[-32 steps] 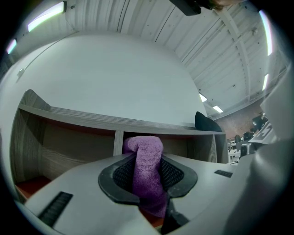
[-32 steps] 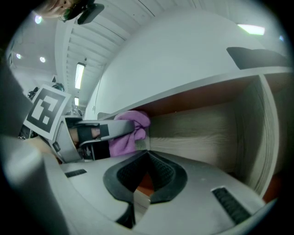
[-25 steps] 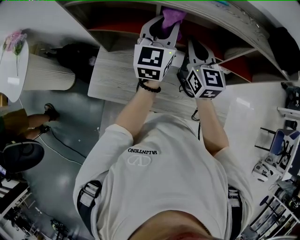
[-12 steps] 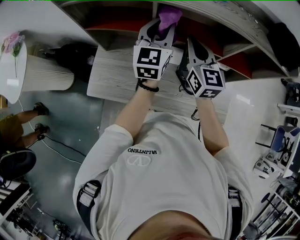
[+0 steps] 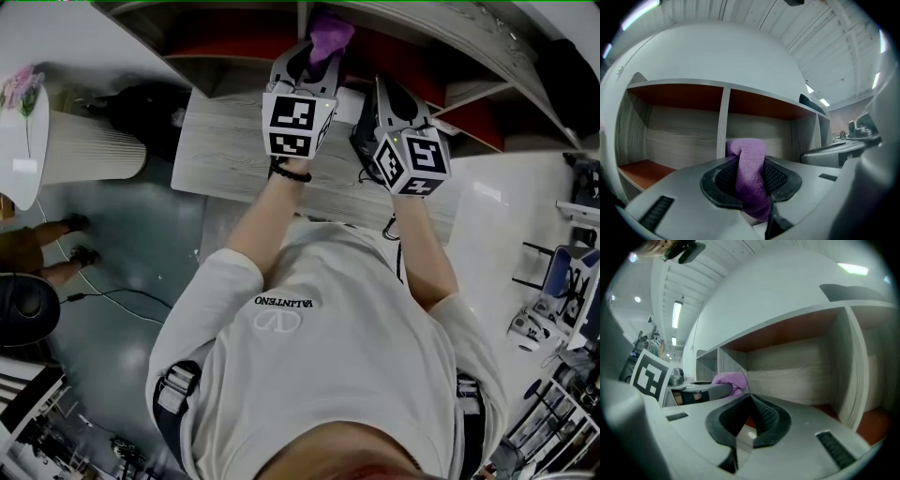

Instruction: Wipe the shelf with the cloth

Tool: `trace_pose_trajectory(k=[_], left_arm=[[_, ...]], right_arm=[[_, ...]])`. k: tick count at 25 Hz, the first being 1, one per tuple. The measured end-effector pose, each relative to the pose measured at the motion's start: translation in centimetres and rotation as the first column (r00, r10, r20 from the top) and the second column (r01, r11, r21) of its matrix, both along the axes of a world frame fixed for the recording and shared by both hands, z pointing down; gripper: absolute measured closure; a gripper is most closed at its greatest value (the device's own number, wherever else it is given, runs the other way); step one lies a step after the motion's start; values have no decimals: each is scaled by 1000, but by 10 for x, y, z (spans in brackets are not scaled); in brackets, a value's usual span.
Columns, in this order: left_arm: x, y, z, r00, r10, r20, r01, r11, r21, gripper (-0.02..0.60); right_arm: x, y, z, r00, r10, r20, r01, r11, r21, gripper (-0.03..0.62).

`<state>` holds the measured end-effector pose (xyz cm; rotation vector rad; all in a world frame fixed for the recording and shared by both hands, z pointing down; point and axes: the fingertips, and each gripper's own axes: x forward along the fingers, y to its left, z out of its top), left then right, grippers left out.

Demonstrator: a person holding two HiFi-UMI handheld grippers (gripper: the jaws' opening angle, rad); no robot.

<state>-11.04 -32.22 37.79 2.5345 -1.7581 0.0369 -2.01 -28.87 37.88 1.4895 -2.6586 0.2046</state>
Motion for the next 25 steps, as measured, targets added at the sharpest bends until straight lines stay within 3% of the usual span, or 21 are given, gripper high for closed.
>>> trace_pose_trajectory(k=[25], left_arm=[[-3, 1, 47, 999, 10, 53, -8, 1000, -27, 477]], right_arm=[[-24, -8, 45, 1000, -21, 7, 22, 997, -79, 595]])
